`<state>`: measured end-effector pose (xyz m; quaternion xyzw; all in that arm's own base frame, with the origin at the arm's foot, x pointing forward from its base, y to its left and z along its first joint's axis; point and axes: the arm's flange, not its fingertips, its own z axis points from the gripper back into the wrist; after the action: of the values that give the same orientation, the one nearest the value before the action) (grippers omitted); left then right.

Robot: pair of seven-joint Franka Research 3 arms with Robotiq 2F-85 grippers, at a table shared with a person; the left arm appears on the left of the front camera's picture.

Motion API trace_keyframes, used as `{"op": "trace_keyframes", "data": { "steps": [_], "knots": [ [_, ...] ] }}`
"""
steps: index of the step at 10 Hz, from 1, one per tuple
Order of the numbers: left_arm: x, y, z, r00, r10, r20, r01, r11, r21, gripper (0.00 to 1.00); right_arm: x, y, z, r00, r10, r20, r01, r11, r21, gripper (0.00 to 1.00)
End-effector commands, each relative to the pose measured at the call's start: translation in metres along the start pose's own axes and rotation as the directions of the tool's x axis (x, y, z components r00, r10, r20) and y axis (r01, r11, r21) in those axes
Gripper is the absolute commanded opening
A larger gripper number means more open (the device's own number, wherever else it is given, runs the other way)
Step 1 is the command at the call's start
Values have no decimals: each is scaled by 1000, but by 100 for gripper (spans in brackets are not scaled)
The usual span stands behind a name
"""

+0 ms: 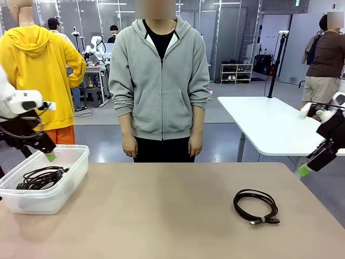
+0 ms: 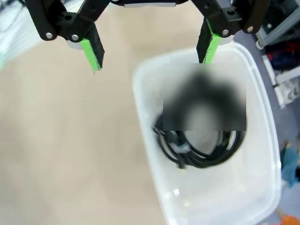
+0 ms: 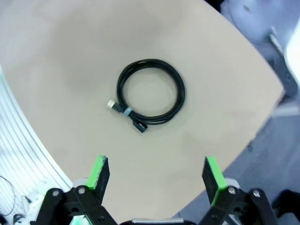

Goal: Organize and store the cables.
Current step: Place the USB Extension Cable into the Organizing box.

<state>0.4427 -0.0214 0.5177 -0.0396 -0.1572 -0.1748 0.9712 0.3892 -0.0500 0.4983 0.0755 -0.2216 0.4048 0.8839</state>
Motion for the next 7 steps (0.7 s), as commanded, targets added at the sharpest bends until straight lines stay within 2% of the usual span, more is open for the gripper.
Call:
{"op": "trace_keyframes", "data": {
  "steps": [1, 3, 4, 5, 6, 7],
  "knots": [
    [-48, 5, 39, 993, -110, -33, 101, 976, -195, 100, 20, 13, -15, 958, 288, 12, -288, 957, 14, 100],
    [-83, -10, 61, 982, -187, 20, 187, 959, -213, 100, 34, 23, -39, 894, 448, 14, -448, 892, 63, 100],
    [-96, -15, 64, 982, -191, 10, 189, 962, -199, 100, 38, 35, -53, 838, 546, 26, -545, 832, 100, 100],
    [-99, -16, 66, 978, -208, 17, 207, 958, -196, 100, 41, 44, -67, 790, 612, 29, -612, 783, 111, 100],
    [-86, -13, 66, 984, -174, 19, 174, 962, -210, 100, 44, 57, -75, 751, 661, -15, -653, 745, 141, 100],
    [-86, -13, 66, 984, -174, 19, 174, 962, -210, 100, 45, 48, -53, 838, 546, -6, -542, 832, 118, 100]
  ]
}}
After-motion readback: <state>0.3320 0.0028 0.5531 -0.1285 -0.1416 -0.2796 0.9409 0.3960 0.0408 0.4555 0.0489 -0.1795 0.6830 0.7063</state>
